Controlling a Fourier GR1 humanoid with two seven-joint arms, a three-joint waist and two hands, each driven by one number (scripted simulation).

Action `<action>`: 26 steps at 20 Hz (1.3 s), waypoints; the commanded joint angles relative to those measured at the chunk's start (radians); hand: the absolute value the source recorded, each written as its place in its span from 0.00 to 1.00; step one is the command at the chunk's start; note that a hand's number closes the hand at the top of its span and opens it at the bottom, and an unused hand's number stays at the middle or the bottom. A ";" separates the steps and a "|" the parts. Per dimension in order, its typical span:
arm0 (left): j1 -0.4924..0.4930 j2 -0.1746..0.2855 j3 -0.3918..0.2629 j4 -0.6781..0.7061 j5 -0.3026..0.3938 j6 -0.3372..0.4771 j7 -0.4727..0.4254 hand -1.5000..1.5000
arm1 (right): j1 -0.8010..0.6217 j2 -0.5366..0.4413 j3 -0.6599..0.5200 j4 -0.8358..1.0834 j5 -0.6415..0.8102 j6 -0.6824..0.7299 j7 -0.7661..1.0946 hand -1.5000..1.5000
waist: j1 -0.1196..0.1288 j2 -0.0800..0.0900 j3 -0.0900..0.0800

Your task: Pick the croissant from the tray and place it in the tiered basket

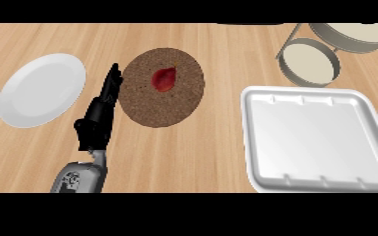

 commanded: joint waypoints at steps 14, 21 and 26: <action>0.031 0.006 -0.015 -0.072 0.000 -0.029 0.043 0.50 | -0.093 -0.053 -0.214 0.495 -0.121 -0.314 -0.132 0.00 | 0.018 0.004 0.001; -0.001 -0.010 0.013 0.003 -0.013 0.007 -0.010 0.50 | -0.069 -0.069 -0.354 0.414 -0.252 -0.452 -0.143 0.00 | -0.016 -0.003 0.001; 0.048 0.022 0.027 -0.051 0.025 -0.040 0.003 0.50 | -0.043 -0.212 -0.444 0.402 -0.302 -0.432 -0.084 0.00 | -0.017 -0.007 0.001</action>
